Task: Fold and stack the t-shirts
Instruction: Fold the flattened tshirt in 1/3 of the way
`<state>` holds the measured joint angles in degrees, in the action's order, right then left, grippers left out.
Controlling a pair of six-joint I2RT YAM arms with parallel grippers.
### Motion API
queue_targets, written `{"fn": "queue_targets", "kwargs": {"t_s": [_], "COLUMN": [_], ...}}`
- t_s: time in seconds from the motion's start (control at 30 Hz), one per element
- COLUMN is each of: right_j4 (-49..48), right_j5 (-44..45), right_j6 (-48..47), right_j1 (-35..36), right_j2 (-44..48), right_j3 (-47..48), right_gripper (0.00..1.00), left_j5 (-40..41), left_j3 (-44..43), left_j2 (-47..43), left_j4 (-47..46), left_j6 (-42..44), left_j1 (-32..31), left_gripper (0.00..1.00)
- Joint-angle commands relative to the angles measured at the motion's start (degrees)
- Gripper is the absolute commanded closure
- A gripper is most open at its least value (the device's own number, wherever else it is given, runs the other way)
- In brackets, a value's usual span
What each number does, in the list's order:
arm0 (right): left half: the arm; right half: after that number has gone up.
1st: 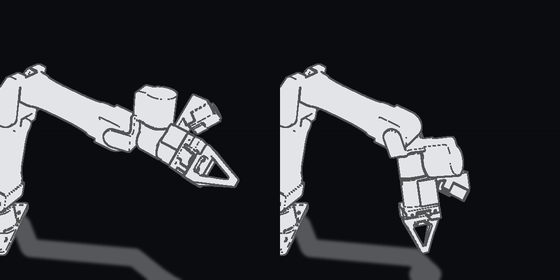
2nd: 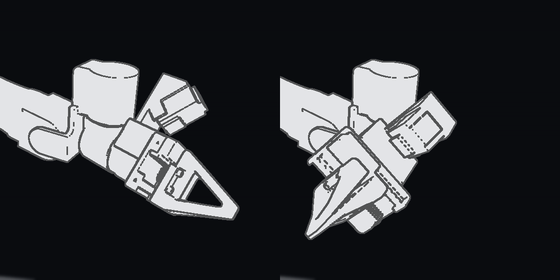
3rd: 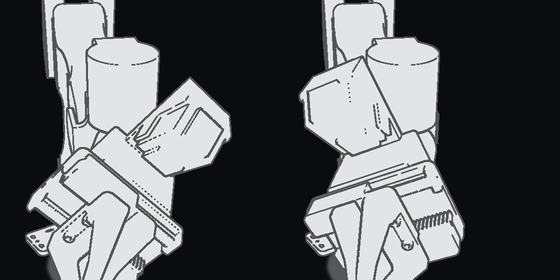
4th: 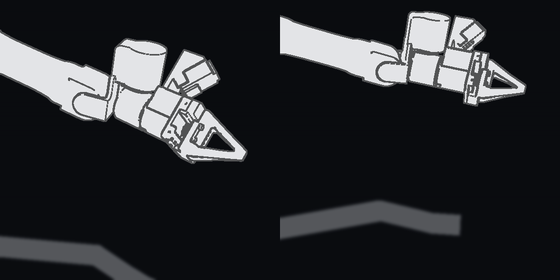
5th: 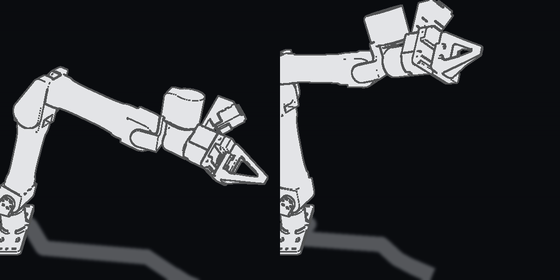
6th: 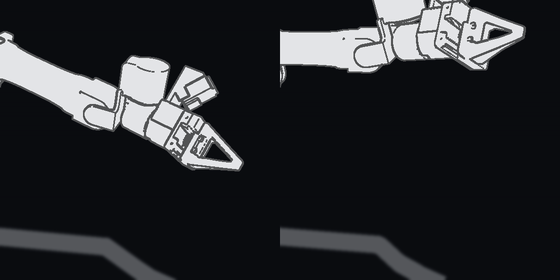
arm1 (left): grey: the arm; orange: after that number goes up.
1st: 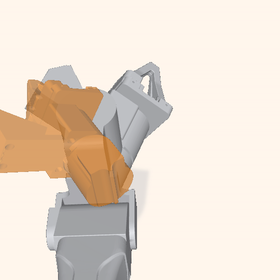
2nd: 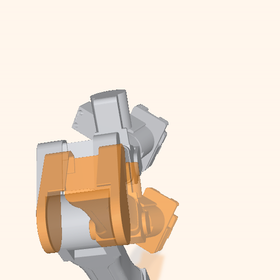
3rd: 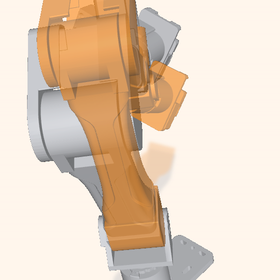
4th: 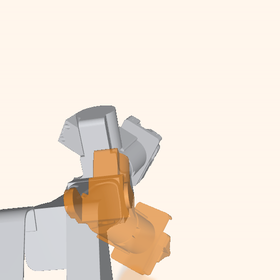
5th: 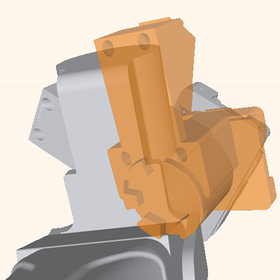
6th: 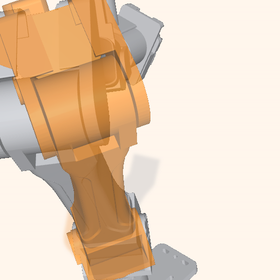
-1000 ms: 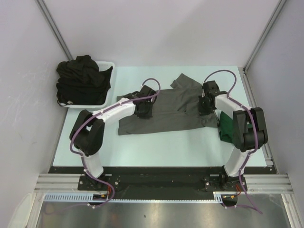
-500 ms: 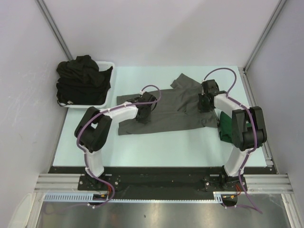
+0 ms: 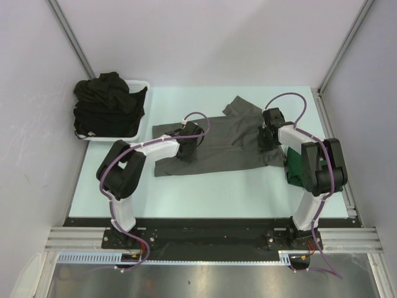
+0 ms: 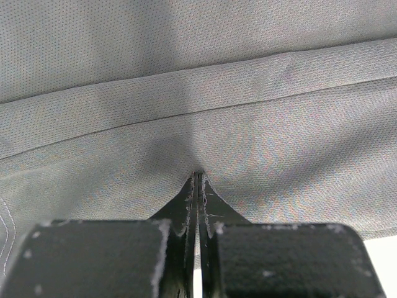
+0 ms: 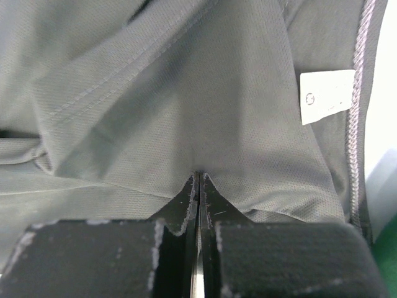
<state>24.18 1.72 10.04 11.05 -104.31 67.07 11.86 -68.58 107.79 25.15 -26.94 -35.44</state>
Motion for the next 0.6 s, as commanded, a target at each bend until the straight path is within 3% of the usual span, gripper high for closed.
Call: {"fn": "queue_targets", "kwargs": {"t_s": [0.0, 0.57], "right_j4": [-0.63, -3.00], "right_j5": [0.66, 1.45], "right_j6": [0.68, 3.05], "right_j1": [0.38, 0.90], "right_j2": [-0.54, 3.58], "right_j3": [-1.32, -10.81], "right_gripper": [1.00, 1.00], "left_j5": [-1.57, -3.33], "left_j3": [3.10, 9.42], "left_j2": [1.02, -4.07], "left_j4": [0.25, 2.27], "left_j6": [-0.57, 1.01], "left_j1": [0.28, 0.28], "left_gripper": [1.00, 1.00]}}
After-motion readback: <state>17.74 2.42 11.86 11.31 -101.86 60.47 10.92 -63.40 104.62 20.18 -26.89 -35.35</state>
